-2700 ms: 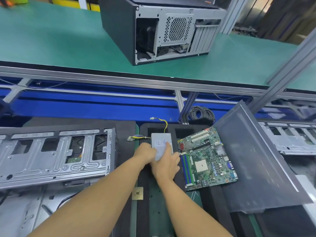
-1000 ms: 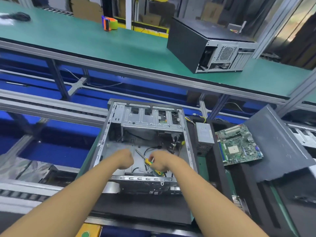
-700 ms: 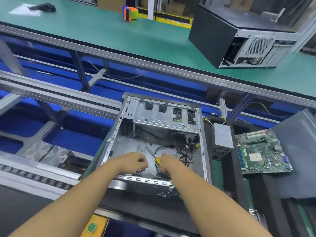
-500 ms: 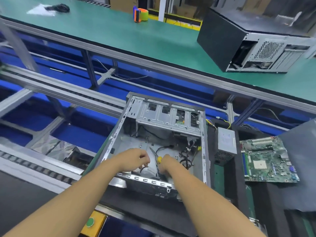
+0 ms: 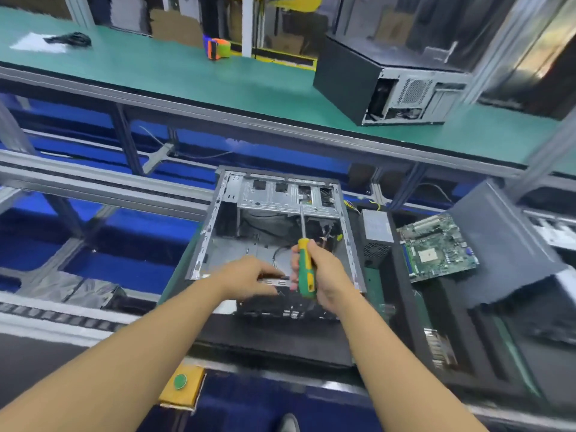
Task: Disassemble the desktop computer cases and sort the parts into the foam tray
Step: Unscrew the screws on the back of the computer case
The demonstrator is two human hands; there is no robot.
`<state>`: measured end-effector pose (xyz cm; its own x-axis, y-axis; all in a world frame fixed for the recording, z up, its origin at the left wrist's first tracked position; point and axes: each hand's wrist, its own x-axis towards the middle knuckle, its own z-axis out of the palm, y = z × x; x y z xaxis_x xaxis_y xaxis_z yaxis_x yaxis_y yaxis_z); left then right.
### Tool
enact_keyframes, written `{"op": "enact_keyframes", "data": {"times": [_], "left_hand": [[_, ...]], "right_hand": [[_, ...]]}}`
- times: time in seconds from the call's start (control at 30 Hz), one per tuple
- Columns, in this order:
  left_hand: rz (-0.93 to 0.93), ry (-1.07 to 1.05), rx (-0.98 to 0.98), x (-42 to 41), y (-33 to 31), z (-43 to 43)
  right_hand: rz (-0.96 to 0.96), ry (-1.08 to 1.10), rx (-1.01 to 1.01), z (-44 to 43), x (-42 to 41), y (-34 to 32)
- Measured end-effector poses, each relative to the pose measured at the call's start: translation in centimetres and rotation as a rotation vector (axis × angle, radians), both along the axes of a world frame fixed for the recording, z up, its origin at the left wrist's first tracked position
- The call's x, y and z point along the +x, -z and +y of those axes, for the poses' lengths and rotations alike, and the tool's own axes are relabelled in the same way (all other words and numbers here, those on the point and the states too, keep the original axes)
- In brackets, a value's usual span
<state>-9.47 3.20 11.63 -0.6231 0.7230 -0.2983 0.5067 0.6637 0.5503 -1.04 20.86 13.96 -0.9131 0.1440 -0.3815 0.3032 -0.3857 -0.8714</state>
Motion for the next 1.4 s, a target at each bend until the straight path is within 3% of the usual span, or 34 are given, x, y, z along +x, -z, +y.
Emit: {"op": "enact_keyframes", "data": {"times": [0.17,0.3,0.4,0.73,1.2,1.4], "left_hand": [[0.283,0.057,-0.072,1.7,1.3,-0.5],[0.273,-0.004,-0.060,2.0,1.6,0.0],[0.306,-0.037,-0.019,2.0,2.1,0.0],[0.419,-0.043,0.052,1.7,3.1,0.1],[0.385,-0.153,0.085,1.9,2.9,0.6],[0.460,-0.161,0.098,2.0,3.1,0.8]], "right_hand": [[0.037,0.171,0.005,-3.8,7.6,1.4],[-0.080,0.223,0.174,-5.9,12.3,3.7],[-0.194,0.188,0.187,-7.4,14.1,5.0],[-0.218,0.217,0.266,-9.2,12.5,5.1],[-0.207,0.274,0.227,-8.8,12.4,6.4],[-0.208,0.271,0.204,-9.2,12.6,6.2]]}}
